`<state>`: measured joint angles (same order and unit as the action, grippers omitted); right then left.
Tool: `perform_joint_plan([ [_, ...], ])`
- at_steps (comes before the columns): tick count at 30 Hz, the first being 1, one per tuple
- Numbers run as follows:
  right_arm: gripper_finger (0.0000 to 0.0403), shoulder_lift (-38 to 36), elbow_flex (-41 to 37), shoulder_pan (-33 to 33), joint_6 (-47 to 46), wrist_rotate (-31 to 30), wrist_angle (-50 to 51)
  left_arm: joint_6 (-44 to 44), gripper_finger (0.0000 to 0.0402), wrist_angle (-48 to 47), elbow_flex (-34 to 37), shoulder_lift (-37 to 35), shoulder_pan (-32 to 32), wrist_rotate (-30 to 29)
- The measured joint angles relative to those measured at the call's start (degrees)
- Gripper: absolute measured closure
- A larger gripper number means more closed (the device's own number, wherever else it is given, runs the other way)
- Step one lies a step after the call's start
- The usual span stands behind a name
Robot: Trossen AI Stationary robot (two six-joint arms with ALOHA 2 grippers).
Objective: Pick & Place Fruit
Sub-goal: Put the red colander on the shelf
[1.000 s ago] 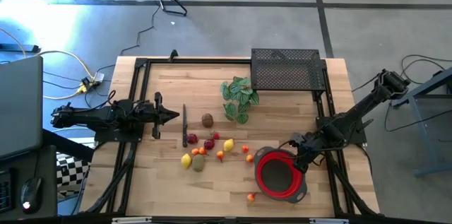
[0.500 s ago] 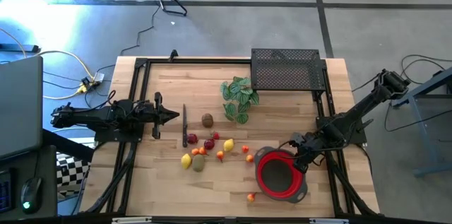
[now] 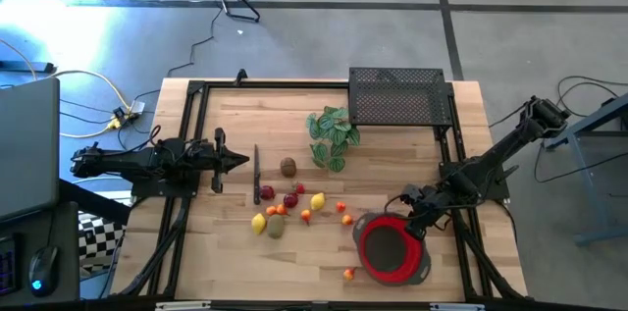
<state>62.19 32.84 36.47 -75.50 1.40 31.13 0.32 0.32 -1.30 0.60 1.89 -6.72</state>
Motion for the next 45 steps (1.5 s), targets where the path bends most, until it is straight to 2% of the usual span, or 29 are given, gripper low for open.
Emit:
perform_joint_plan([
  [6,0.0371,0.0,0.0,0.0,-2.5,-1.1,-0.4,0.0,0.0402,0.0,0.0,0.0,0.0,0.0],
  [10,0.0388,0.0,0.0,0.0,-3.0,-1.3,-0.7,0.0,0.0402,0.0,0.0,0.0,0.0,0.0],
  [16,0.0379,0.0,0.0,0.0,-5.7,-1.3,-0.5,0.0,0.0402,0.0,0.0,0.0,0.0,0.0],
  [35,0.0388,0.0,0.0,-0.1,-7.4,-2.8,-3.6,0.0,0.0402,0.0,0.0,0.0,0.0,0.0],
  [45,0.0388,-3.8,0.0,-0.4,-8.9,-4.2,-3.6,0.0,0.0402,0.0,0.0,0.0,0.0,0.0],
])
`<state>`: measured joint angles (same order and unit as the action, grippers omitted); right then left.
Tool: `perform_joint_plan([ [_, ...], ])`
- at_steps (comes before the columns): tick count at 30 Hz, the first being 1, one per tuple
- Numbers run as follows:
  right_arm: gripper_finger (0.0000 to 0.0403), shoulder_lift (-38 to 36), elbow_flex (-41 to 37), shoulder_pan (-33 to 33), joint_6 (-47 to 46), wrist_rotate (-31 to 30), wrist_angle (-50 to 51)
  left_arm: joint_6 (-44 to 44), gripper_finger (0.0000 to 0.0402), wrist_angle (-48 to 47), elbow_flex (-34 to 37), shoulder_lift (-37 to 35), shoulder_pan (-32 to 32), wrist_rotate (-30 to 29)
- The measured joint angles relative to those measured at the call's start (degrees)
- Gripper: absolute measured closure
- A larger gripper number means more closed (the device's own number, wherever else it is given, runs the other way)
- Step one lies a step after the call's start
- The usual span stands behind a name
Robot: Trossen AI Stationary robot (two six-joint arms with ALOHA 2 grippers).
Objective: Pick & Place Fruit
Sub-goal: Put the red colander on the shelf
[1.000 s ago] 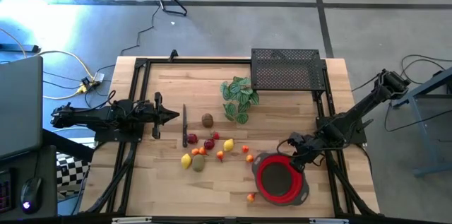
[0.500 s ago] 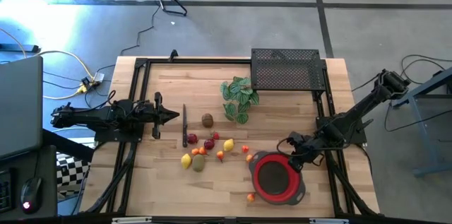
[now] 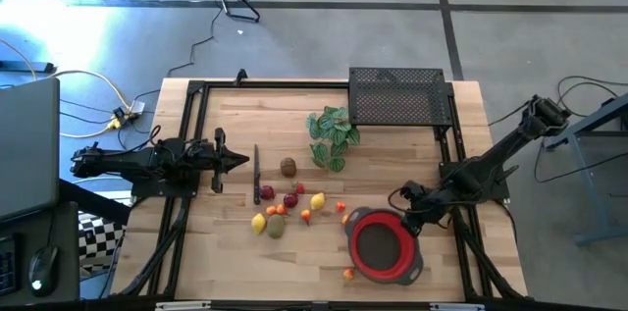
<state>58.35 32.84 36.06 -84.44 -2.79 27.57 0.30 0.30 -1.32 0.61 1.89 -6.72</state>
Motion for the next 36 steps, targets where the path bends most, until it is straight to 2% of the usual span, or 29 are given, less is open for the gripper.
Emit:
perform_joint_plan([
  [11,0.0388,-7.9,0.1,-6.9,0.1,-4.9,0.1,0.0,0.0402,0.0,0.0,0.0,0.0,0.0],
  [17,0.0388,-10.6,3.6,-12.9,4.1,-9.2,1.2,0.0,0.0402,0.0,0.0,0.0,0.0,0.0],
  [29,0.0387,-9.8,22.8,-26.5,13.1,-9.1,21.0,0.0,0.0402,0.0,0.0,0.0,0.0,0.0],
  [36,0.0387,-7.4,35.8,-36.8,18.1,-9.3,32.3,0.0,0.0402,0.0,0.0,0.0,0.0,0.0],
])
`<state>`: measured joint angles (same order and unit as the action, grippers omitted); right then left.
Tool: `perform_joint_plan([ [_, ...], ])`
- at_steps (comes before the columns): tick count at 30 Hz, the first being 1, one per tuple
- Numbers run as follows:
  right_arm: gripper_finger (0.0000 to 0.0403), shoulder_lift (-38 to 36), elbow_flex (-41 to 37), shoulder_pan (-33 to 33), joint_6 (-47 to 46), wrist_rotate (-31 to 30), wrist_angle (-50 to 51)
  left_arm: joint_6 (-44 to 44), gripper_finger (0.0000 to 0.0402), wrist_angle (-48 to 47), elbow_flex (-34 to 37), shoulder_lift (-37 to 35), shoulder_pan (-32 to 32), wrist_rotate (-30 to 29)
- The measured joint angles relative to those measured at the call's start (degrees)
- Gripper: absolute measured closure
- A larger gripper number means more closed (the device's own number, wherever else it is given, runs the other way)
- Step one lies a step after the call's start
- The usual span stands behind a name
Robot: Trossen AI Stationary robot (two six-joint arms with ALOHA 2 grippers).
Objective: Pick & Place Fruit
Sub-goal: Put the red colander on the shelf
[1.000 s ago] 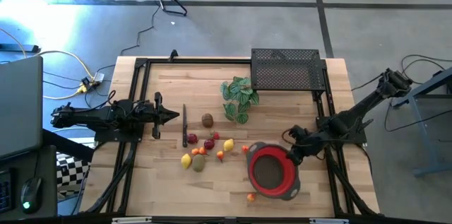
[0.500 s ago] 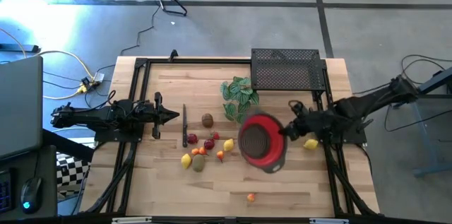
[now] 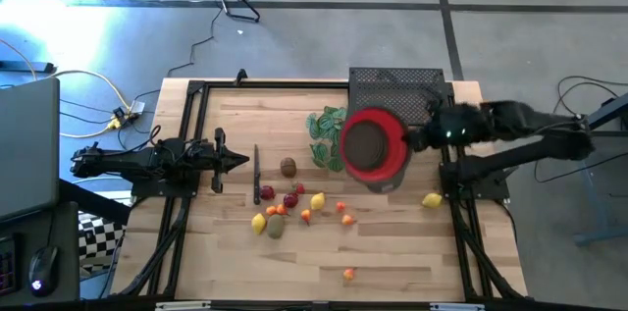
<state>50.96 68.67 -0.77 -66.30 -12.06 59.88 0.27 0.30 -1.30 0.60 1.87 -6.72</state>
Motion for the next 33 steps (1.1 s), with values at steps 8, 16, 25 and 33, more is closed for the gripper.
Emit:
perform_joint_plan([
  [8,0.0387,4.9,10.9,-14.4,8.5,4.1,3.0,0.0,0.0402,0.0,0.0,0.0,0.0,-0.1],
  [16,0.0387,13.3,17.6,-31.9,17.2,17.0,3.5,-1.9,0.0402,0.0,0.0,0.0,0.0,-0.3],
  [25,0.0387,24.5,19.8,-48.7,25.9,27.0,11.0,-1.9,0.0402,0.0,0.0,0.0,0.0,-0.3],
  [33,0.0387,29.3,19.8,-56.1,29.9,30.4,11.2,-1.9,0.0402,0.0,0.0,0.0,0.0,-0.4],
])
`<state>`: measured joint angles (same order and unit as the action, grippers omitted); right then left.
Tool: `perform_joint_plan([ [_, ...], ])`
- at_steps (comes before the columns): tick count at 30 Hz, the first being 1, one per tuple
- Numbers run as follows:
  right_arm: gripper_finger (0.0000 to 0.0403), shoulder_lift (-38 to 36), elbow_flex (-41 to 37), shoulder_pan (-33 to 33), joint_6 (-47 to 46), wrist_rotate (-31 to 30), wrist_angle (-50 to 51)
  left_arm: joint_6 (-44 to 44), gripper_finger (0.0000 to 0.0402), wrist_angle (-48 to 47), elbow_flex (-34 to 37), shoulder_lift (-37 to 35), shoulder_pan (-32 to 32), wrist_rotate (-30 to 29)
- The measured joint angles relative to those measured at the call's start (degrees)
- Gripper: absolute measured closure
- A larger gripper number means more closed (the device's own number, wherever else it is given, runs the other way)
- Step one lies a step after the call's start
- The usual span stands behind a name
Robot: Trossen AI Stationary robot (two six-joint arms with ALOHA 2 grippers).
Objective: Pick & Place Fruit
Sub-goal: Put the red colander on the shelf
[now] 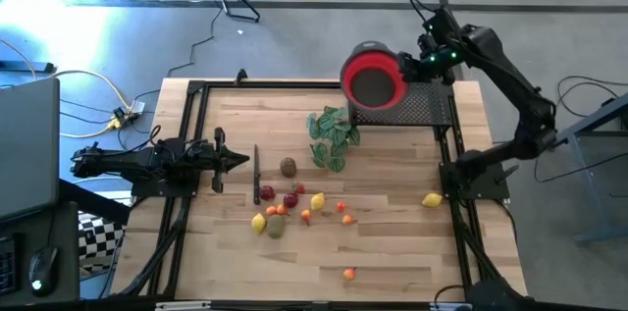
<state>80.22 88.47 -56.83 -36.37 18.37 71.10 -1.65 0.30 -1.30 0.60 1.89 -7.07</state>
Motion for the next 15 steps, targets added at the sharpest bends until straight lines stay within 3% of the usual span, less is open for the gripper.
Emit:
perform_joint_plan([
  [15,0.0387,2.1,0.0,-6.3,2.2,-1.5,4.5,0.0,0.0402,0.0,0.0,0.0,0.0,-0.1],
])
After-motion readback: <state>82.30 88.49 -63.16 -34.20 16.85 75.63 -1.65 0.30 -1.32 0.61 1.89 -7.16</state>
